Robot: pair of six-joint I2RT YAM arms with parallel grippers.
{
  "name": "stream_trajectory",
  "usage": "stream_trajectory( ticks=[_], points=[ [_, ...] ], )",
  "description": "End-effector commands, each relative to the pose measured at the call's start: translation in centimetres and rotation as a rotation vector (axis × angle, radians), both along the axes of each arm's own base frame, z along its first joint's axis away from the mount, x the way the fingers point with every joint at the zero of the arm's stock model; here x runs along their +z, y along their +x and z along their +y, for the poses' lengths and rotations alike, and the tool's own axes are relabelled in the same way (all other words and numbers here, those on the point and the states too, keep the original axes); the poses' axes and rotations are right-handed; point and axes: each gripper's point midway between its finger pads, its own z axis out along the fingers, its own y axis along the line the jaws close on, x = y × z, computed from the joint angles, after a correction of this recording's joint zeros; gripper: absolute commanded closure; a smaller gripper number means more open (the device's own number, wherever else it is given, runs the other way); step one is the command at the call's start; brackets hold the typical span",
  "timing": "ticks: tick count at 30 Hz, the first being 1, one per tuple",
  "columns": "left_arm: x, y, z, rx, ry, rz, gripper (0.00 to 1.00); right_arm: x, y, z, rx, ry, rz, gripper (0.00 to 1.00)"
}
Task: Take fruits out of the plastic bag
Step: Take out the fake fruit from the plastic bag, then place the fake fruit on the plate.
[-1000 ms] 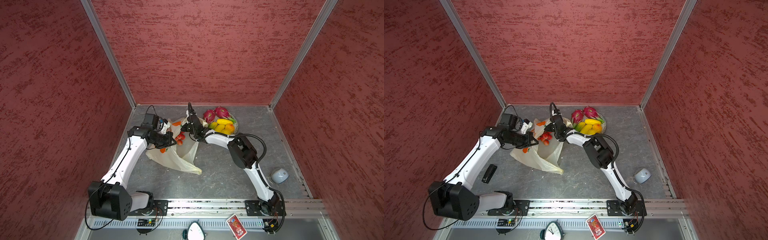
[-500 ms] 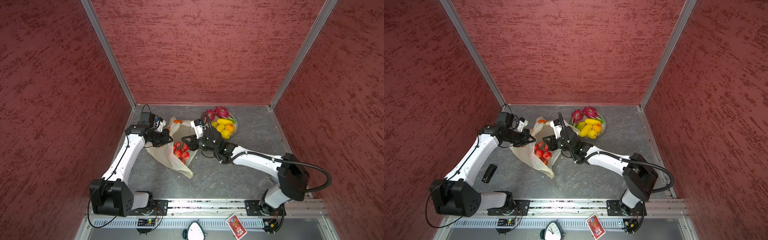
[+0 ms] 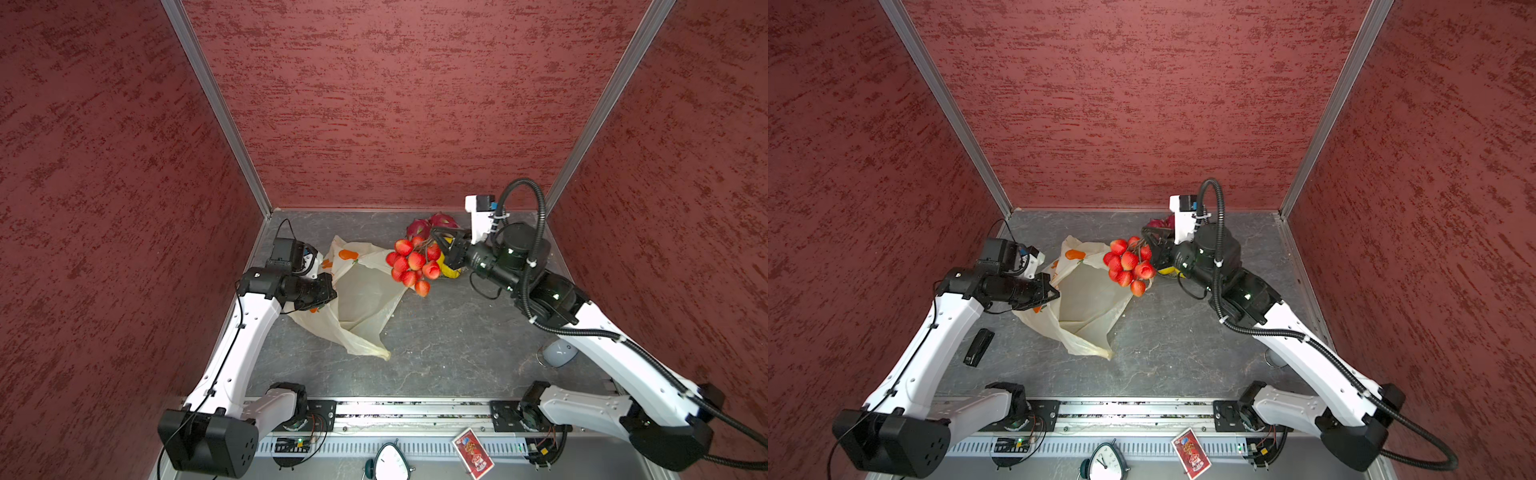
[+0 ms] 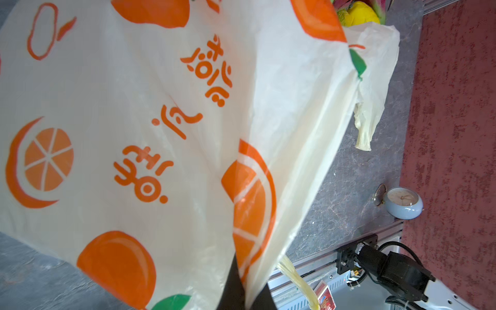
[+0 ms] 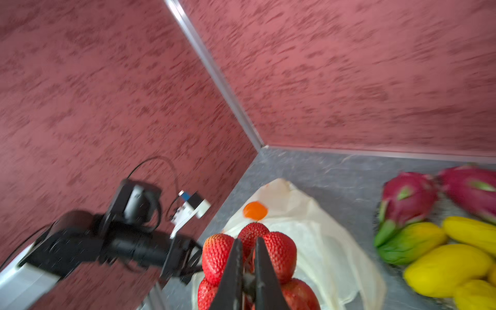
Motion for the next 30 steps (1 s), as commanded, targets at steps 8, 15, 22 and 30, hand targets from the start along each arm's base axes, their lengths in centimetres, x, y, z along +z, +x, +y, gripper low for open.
stream_trajectory(
  ticks=[8, 15, 22, 30],
  points=[
    [-0.3, -4.3, -0.2, -0.021, -0.017, 0.03, 0.99, -2.7, 9.1, -8.6, -0.339, -0.153, 0.123, 1.0],
    [-0.5, -4.9, -1.2, -0.035, -0.096, -0.046, 0.99, -7.3, 16.0, -10.0, -0.403, -0.198, 0.175, 1.0],
    [-0.3, -4.8, -1.1, -0.029, -0.097, -0.088, 0.98, -12.6, 20.6, -9.7, -0.375, -0.256, 0.227, 1.0],
    [-0.5, -4.7, -1.3, -0.034, -0.097, -0.085, 0.98, -15.5, 23.0, -8.6, -0.338, -0.241, 0.274, 1.0]
  ],
)
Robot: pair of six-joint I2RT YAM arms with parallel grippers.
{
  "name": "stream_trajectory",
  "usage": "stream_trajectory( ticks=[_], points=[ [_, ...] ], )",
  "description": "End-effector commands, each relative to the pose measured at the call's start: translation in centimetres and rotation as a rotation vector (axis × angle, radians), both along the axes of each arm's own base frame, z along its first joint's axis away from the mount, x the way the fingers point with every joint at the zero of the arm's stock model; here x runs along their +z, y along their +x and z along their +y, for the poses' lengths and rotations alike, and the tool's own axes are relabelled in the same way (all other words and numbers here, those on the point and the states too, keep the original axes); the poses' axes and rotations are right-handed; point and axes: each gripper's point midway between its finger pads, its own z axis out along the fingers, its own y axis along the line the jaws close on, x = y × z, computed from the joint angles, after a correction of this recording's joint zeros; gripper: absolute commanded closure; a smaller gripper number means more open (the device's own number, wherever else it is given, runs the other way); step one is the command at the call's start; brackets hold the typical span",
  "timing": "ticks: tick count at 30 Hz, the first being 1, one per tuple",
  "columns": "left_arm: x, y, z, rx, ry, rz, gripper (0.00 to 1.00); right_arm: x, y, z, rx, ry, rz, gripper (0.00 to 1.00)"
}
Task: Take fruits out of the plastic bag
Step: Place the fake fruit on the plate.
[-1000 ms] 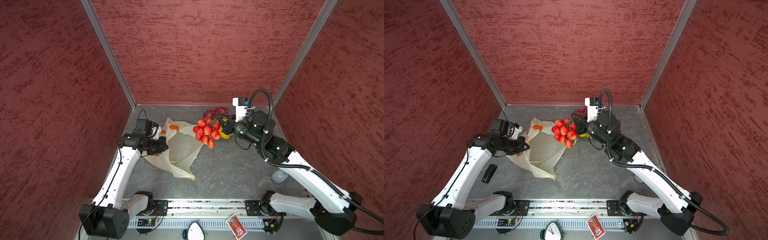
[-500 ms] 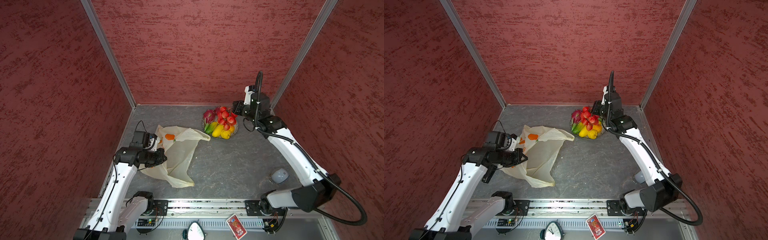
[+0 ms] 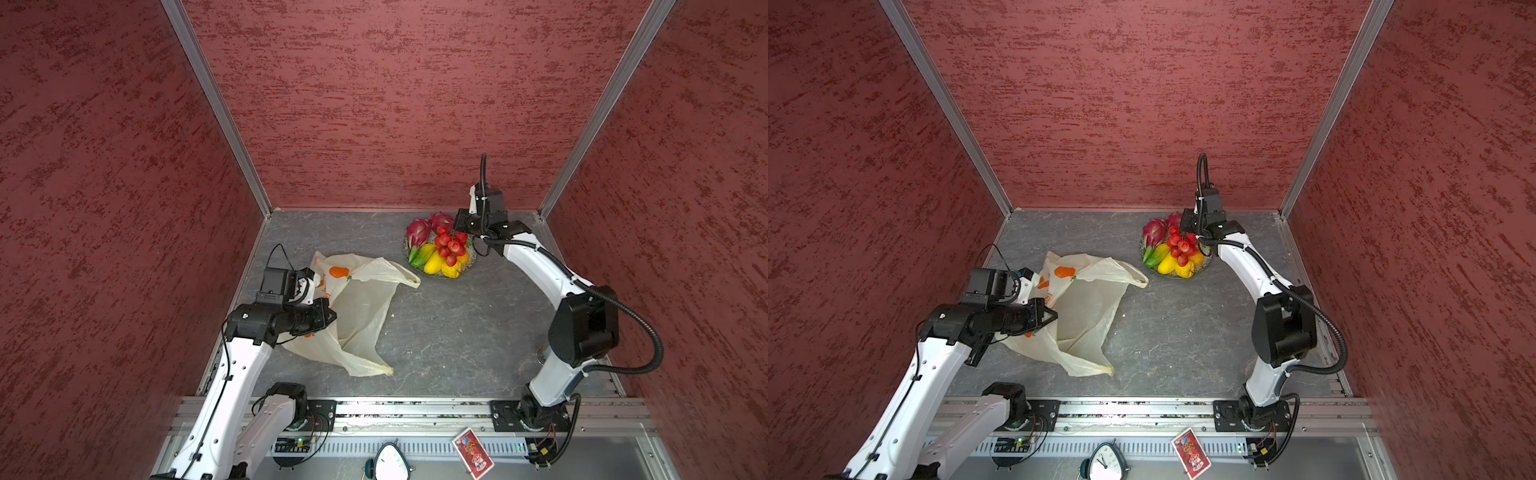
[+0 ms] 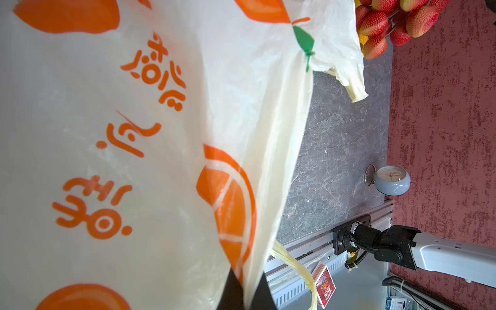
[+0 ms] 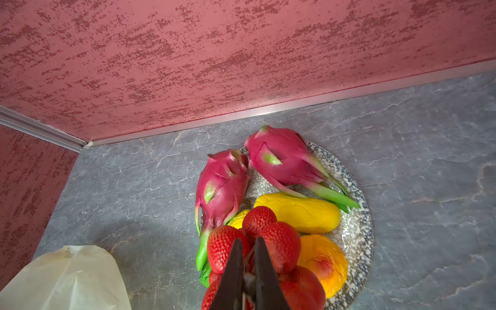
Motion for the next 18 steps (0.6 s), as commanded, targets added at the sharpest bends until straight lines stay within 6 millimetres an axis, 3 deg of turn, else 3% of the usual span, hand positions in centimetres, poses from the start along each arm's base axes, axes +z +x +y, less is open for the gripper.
stream_trajectory(
  ticks=[1, 8, 18],
  points=[
    [0.3, 0.3, -0.2, -0.006, -0.006, -0.027, 0.98, 3.7, 1.7, 0.9, 0.031, 0.063, -0.114, 1.0],
    [-0.3, 0.1, -0.5, -0.019, 0.038, -0.018, 0.98, 3.6, 3.4, 1.3, 0.023, 0.114, -0.117, 1.0],
    [-0.1, -0.1, -0.6, -0.019, 0.052, -0.032, 0.99, 0.3, 4.3, 0.0, -0.01, 0.109, -0.039, 1.0]
  ],
)
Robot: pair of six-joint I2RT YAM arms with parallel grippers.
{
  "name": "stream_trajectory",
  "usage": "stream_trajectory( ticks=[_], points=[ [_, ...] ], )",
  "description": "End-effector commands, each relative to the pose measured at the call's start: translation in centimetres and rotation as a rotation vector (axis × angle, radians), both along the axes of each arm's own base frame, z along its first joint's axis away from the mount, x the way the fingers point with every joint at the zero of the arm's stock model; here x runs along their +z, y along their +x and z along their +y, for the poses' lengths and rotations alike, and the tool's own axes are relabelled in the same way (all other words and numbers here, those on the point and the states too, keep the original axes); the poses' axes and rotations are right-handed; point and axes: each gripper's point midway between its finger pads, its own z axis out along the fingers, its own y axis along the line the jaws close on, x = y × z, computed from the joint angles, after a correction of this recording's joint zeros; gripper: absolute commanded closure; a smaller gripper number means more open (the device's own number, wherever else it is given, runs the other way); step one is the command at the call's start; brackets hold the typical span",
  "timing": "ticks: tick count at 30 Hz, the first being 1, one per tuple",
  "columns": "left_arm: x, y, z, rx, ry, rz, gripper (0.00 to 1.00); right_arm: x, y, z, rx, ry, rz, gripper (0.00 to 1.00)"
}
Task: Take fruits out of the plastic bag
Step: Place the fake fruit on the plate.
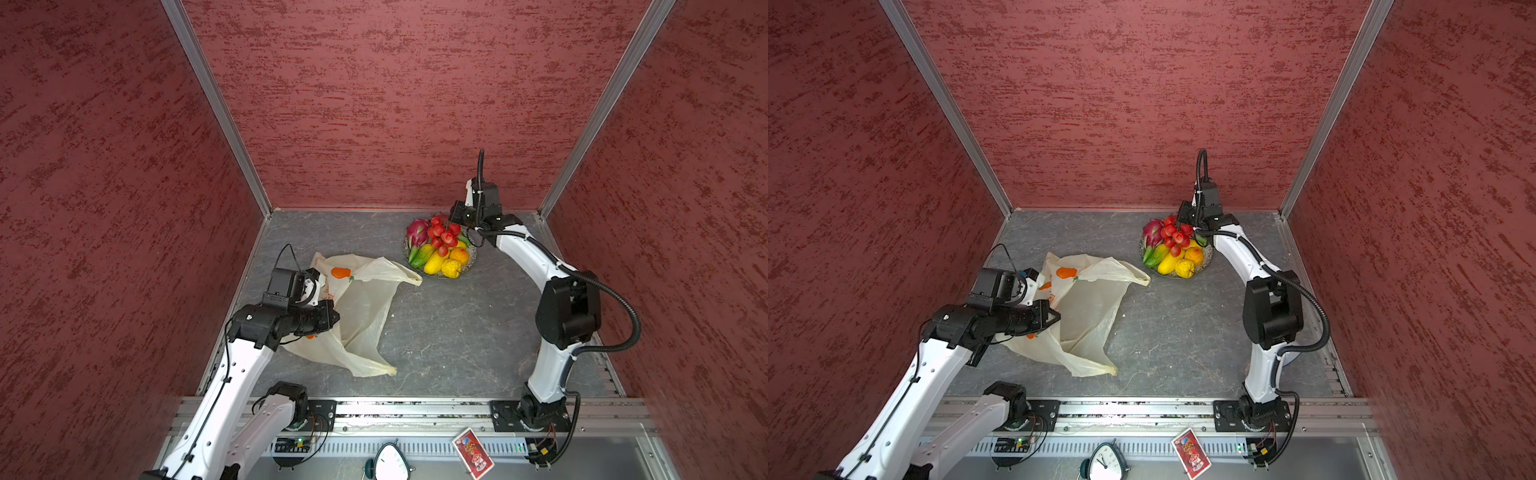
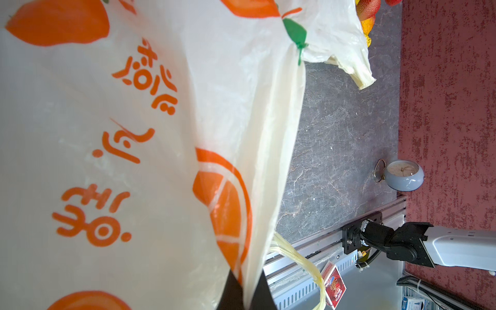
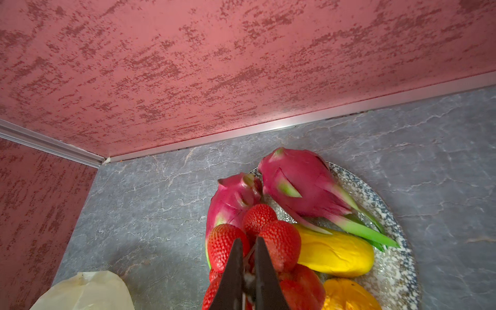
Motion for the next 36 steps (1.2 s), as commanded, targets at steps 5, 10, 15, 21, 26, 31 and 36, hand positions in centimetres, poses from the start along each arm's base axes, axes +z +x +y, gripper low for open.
stream_trajectory(
  ticks=[5, 10, 15, 21, 26, 31, 36],
  points=[
    [-0.1, 0.1, -0.1, -0.001, 0.008, -0.007, 0.99, 0.6, 0.2, -0.5, -0.004, 0.032, -0.023, 1.0],
    [-0.2, 0.1, -0.2, -0.005, 0.014, -0.004, 0.98, -0.1, 0.1, -0.8, -0.006, 0.039, -0.01, 0.95],
    [-0.2, 0.1, -0.2, -0.004, 0.016, -0.004, 0.98, -0.9, 0.1, -0.8, -0.007, 0.051, 0.006, 0.94],
    [-0.2, 0.0, -0.3, -0.01, 0.017, -0.004, 0.98, -0.8, 0.1, -0.6, -0.002, 0.065, 0.002, 0.77],
    [-0.2, 0.0, -0.3, -0.009, 0.019, -0.006, 0.98, -0.9, 0.0, -0.8, -0.008, 0.064, 0.007, 0.68],
    [-0.2, 0.0, -0.3, -0.011, 0.02, -0.006, 0.98, -0.6, -0.1, -1.0, -0.009, 0.065, 0.002, 0.67],
    [-0.2, 0.0, -0.3, -0.01, 0.019, -0.006, 0.98, -0.4, -0.1, -0.9, -0.002, 0.068, -0.002, 0.54]
  ],
)
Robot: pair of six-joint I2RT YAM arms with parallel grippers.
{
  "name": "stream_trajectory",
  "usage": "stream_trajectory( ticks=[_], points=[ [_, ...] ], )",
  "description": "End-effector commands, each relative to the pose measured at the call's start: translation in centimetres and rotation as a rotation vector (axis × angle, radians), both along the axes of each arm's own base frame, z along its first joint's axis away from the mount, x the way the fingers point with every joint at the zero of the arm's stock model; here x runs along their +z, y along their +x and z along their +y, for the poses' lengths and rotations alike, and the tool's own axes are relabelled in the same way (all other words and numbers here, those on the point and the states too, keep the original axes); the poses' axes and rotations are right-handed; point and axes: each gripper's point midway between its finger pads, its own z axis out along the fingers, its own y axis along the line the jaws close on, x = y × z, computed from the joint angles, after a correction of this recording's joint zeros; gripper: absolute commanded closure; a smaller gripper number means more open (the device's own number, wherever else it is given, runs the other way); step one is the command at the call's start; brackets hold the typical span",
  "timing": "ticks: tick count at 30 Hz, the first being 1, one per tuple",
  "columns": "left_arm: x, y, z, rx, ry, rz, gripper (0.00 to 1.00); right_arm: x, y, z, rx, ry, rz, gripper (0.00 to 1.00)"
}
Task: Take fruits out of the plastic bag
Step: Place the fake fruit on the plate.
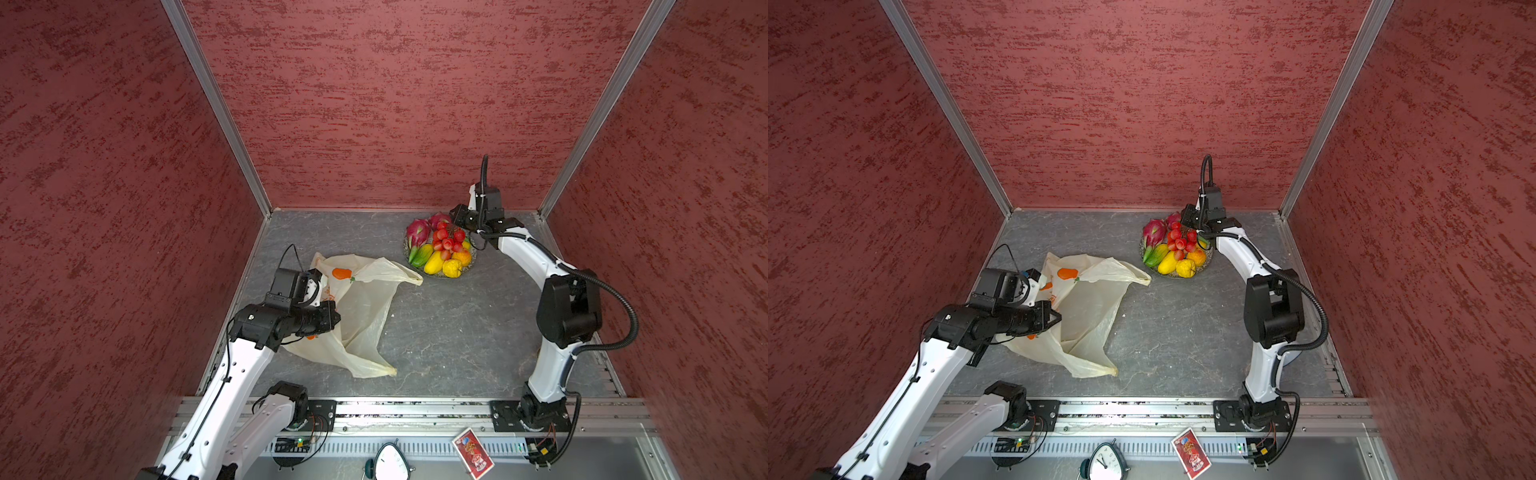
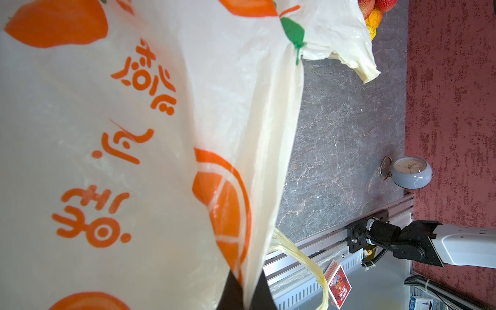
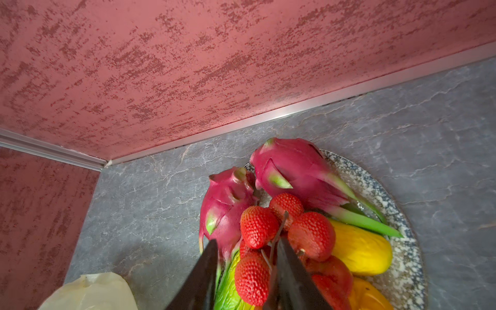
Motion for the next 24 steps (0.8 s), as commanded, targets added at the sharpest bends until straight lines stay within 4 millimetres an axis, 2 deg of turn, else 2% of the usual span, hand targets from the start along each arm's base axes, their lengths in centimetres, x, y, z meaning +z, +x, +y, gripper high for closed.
stream_trajectory(
  ticks=[1, 5, 9, 13, 24],
  points=[
    [0.0, 0.1, -0.1, 0.004, -0.001, -0.006, 0.98, 1.4, 0.0, -0.1, 0.014, 0.015, -0.039, 0.51],
    [-0.1, 0.1, 0.0, 0.003, 0.002, -0.006, 0.98, 1.7, 0.0, 0.1, 0.027, 0.016, -0.043, 0.36],
    [-0.1, 0.1, 0.0, 0.004, 0.003, -0.005, 0.98, 1.9, -0.1, 0.0, 0.027, 0.007, -0.046, 0.3],
    [-0.1, 0.1, -0.1, 0.003, 0.004, -0.005, 0.98, 2.0, -0.1, -0.3, 0.018, -0.006, -0.043, 0.18],
    [-0.1, 0.0, -0.1, 0.003, 0.008, -0.006, 0.98, 2.1, -0.2, -1.4, -0.019, -0.034, -0.036, 0.14]
  ],
)
